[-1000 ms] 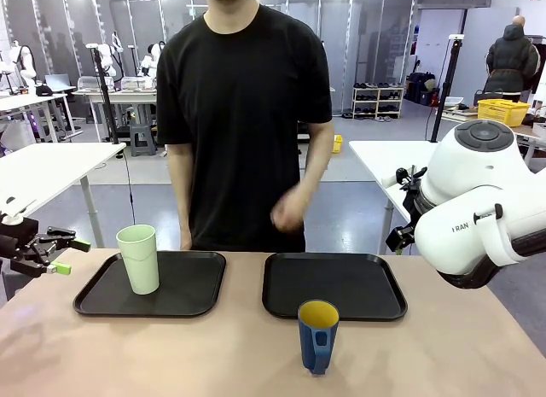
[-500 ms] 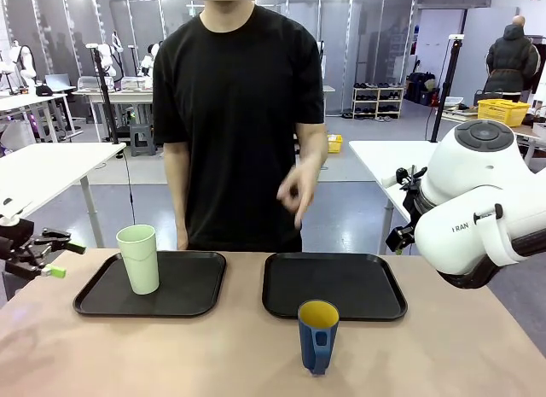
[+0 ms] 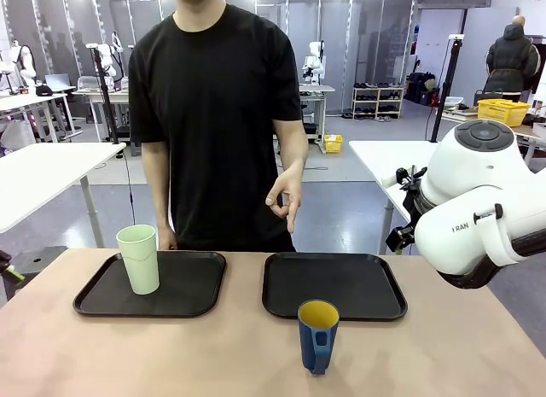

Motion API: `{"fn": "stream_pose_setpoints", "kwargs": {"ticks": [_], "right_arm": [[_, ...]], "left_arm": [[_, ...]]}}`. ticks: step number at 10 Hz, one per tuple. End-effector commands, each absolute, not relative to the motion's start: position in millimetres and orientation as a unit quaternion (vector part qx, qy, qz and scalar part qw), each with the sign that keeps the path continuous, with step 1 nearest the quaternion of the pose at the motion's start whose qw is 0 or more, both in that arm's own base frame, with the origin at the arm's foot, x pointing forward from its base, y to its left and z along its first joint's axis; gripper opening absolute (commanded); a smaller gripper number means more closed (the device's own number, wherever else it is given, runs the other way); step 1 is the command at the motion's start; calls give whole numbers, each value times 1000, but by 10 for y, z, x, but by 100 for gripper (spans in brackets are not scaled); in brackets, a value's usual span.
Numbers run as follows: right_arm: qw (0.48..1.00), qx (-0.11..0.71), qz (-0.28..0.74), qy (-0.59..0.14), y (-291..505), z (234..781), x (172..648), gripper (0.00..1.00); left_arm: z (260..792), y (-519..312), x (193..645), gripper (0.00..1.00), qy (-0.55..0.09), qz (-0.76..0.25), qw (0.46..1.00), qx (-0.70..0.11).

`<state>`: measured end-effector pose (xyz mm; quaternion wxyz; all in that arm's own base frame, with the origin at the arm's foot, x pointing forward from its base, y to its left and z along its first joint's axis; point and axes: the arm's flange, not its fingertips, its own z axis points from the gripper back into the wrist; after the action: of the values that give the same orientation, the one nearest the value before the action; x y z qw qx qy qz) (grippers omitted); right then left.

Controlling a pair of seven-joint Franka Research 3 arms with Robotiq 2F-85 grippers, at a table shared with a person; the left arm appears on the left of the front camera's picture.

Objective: Sort and store the cups by type.
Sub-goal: Pick up the Handle plastic cup and place it into the empty Flat Tray.

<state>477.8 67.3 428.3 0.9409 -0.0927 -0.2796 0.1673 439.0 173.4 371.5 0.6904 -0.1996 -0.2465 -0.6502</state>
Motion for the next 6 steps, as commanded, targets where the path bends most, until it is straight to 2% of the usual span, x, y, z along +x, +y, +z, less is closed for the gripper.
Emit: {"fn": "stream_pose_setpoints", "kwargs": {"ticks": [1, 2, 3, 6], "right_arm": [[939, -99, 172, -280, 674, 4274, 4795, 100], [939, -99, 172, -280, 674, 4274, 4795, 100], [939, -99, 172, -280, 674, 4274, 4795, 100], [939, -99, 172, -280, 674, 4274, 4795, 100]], "left_arm": [[3790, 1512, 4249, 100, -199, -641, 721, -174], [3805, 1509, 4256, 100, -179, -644, 723, -172], [3768, 1669, 4301, 100, -225, -648, 705, -184], [3768, 1669, 4301, 100, -225, -648, 705, -184]]}}
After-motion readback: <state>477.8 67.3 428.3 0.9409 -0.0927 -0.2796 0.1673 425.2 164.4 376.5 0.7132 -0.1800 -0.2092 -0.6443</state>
